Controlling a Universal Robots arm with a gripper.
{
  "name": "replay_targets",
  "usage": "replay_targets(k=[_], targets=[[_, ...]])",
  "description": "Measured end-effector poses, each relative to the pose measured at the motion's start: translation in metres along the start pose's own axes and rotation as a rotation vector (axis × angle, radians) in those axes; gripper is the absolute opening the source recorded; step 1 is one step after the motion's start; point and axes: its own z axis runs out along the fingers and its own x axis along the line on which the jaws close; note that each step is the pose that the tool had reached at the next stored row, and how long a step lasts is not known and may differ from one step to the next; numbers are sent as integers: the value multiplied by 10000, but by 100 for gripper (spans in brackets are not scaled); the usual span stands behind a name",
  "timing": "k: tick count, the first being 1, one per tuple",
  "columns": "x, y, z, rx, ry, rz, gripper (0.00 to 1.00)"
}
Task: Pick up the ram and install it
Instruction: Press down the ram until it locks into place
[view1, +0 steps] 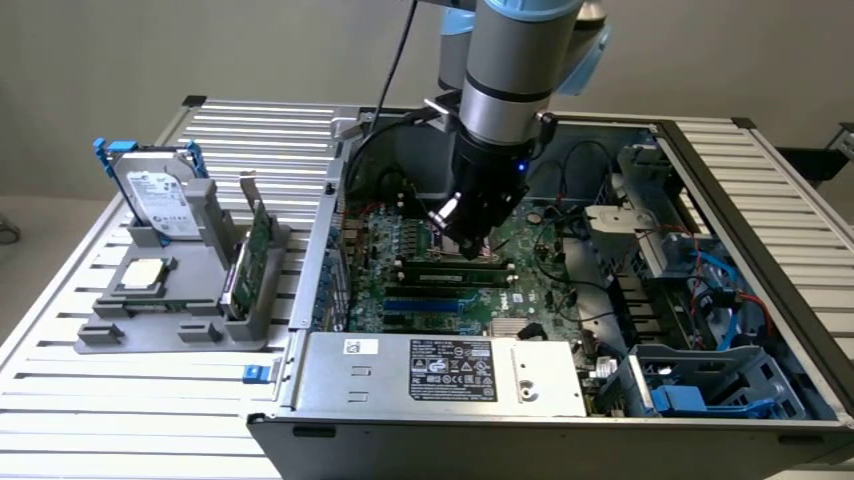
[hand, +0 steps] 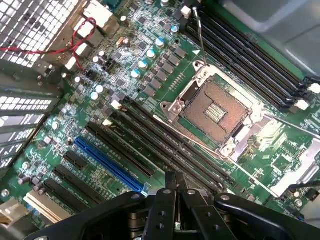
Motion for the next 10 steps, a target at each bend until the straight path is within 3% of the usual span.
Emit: replay_targets(k=[10], targets=[[0, 0, 1, -54, -40, 1647, 11]])
